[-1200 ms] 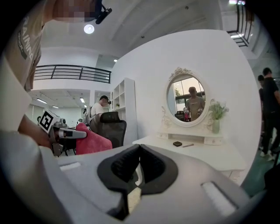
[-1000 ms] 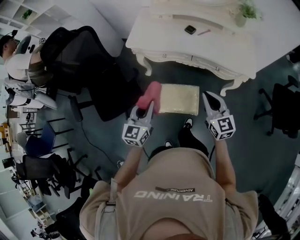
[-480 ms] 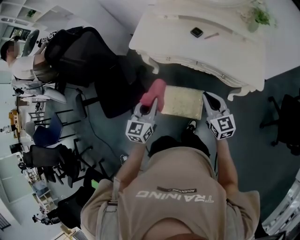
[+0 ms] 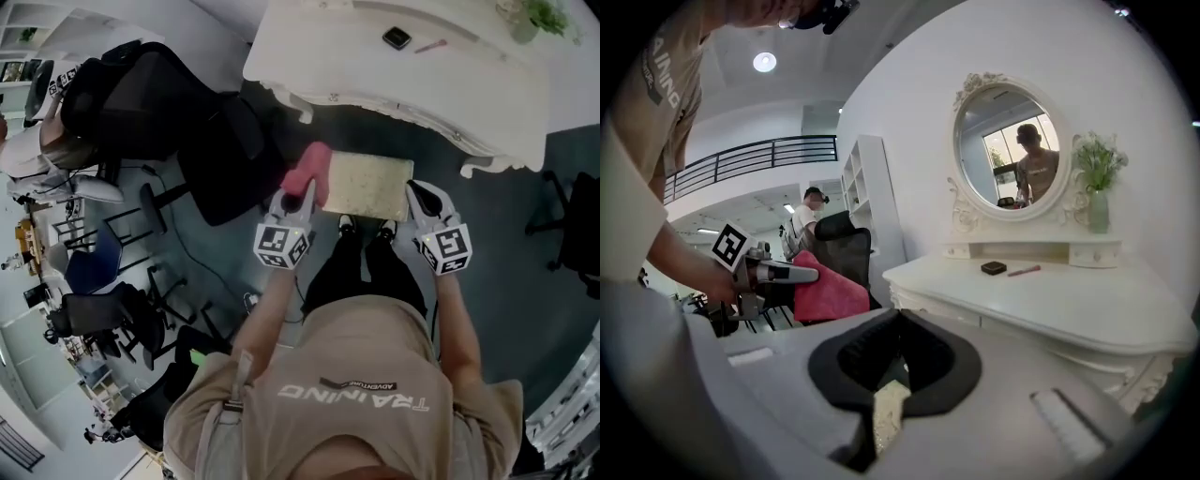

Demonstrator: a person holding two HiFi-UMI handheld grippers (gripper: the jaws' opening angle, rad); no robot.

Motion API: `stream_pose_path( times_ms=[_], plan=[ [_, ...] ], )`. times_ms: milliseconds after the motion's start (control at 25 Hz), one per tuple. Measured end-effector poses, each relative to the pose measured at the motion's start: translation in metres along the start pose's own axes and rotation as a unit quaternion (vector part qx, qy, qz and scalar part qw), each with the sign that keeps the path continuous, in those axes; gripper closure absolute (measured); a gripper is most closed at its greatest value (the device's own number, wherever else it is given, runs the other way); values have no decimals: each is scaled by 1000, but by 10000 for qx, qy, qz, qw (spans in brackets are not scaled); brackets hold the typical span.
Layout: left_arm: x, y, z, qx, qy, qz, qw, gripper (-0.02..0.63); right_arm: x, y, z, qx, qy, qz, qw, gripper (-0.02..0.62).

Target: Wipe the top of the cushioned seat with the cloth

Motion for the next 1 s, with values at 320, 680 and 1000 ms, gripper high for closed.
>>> stream_pose_path(
  times_ms=[320,680,1000],
  plan=[
    [56,65,-70,100,532,-151,9984,574,58,18,-76,204,445,-52,9988,591],
    [122,128,-165,-123,1013,-195,9946,575,119,37,-153,330,760,74,9965,592],
    [143,186,-224,-116,1260,140,9919,574,162,52,-201,439,867,210,9950,592]
  ],
)
Point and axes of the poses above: the fingertips, and each gripper's own axes: x forward along the fingers, y to its left, z out of its top, the point moved 4 cm from there along -x, backward along the fingers, and after that the axes turned 9 degrees about -x, right-handed, at the moved point
